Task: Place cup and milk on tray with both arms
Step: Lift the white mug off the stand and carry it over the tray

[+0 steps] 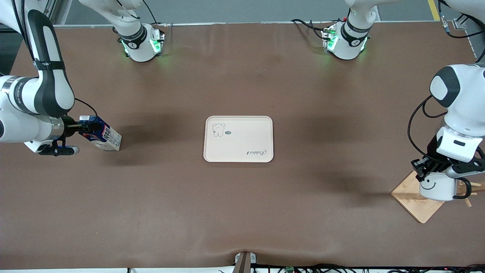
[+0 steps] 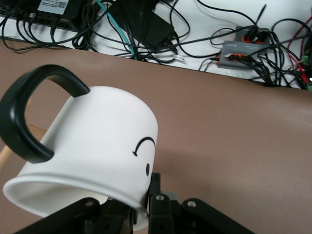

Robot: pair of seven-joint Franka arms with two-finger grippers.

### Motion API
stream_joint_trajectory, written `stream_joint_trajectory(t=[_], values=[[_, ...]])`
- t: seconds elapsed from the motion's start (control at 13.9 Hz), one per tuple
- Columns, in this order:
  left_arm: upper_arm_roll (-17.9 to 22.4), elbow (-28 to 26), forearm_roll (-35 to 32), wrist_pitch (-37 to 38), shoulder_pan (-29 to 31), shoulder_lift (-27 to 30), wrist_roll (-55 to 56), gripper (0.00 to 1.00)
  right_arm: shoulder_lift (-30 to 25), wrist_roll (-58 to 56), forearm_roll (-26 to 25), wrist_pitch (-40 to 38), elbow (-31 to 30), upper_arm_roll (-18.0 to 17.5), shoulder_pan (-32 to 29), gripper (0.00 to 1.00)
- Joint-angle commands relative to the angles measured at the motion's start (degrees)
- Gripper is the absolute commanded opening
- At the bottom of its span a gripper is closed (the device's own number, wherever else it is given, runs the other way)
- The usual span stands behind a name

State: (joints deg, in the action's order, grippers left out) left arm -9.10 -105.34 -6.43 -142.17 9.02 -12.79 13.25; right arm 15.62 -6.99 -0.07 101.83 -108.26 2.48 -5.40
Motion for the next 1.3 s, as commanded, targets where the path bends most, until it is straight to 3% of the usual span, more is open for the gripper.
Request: stream_joint_trajectory(t=[0.0,0.29,0.5,0.72,0.86,1.01,1.22], values=[[-2.7,0.9,-1.0,5.6,0.2,2.0,0.5,0.00,-1.5,0.7,-1.0,1.1,-1.9,-0.1,0.1,1.00],[-9.2,4.5,-1.0,15.8,0.1,1.2,6.1,0.00,-1.4,0.7,-1.1,1.1,-1.9,0.0,0.1,1.00],[-14.7,5.5,-0.8,18.1,-2.1,-0.9,12.5,0.00,-1.2,0.7,-1.1,2.0,-2.7,0.0,0.1,1.00],[-15.2,10.9,-0.5,23.0,-11.3,-7.6,22.2,0.00,-1.5,0.7,-1.1,3.1,-3.8,0.0,0.1,1.00],[-15.1,19.1,-0.9,30.2,-18.8,-14.7,27.5,0.00,-1.6,0.7,-1.1,2.9,-3.7,0.0,0.0,1.00],[-14.6,21.7,-0.9,31.5,-24.2,-18.5,29.2,0.00,-1.6,0.6,-1.1,2.9,-3.8,0.0,0.0,1.00],[-14.5,23.1,-0.3,31.7,-28.8,-23.1,30.4,0.00,-1.5,0.7,-1.1,3.0,-3.7,0.0,0.0,0.80]])
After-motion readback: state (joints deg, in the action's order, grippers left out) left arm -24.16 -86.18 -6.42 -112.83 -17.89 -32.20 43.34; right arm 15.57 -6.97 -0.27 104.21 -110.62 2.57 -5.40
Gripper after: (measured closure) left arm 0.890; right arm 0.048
